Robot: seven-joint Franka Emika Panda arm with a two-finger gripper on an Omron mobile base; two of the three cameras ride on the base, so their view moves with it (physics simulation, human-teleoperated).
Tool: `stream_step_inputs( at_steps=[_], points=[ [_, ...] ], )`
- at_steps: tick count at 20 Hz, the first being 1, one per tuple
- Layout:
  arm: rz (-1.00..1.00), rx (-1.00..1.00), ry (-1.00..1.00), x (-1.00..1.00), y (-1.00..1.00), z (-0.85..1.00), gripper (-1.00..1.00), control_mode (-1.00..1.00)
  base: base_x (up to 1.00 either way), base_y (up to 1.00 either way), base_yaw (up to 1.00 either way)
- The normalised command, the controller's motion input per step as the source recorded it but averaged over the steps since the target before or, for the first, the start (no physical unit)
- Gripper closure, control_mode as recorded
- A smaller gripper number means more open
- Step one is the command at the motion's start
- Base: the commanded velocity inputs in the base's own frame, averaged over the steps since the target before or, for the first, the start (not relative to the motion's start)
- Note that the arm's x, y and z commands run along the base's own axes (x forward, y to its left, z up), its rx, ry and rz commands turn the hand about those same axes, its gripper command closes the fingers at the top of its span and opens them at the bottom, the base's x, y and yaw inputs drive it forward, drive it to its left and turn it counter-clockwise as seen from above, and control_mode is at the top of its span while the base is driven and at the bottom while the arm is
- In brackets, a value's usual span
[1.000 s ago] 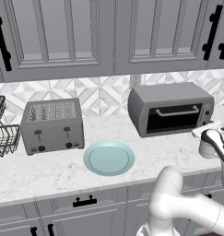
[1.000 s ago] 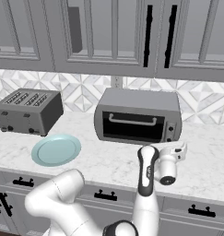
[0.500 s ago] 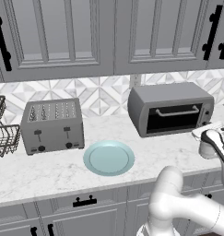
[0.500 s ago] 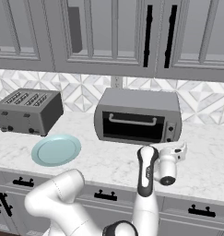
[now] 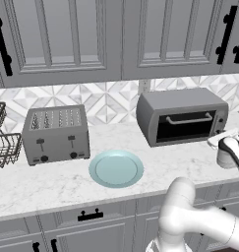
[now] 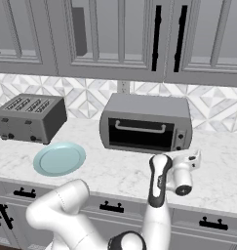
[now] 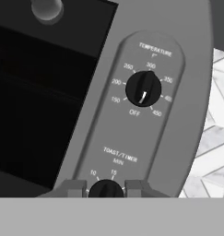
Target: Pick up the kebab skewer and baguette bread, and place them inside the toaster oven. Close the toaster oven door and start by setting the timer.
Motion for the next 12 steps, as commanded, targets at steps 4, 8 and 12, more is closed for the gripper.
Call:
stream_step_inputs(
  at_steps=[4,8,12],
  points=[
    [0.14,0.00,0.07,0.00,-0.13,-0.06,1.00,-1.00,0.00,0.00,0.00],
    [0.11,0.00,0.03,0.00,0.00,-0.25,1.00,-1.00,0.00,0.00,0.00],
    [0.04,0.01,0.06,0.00,0.00,-0.16,1.00,-1.00,0.00,0.00,0.00]
  ],
)
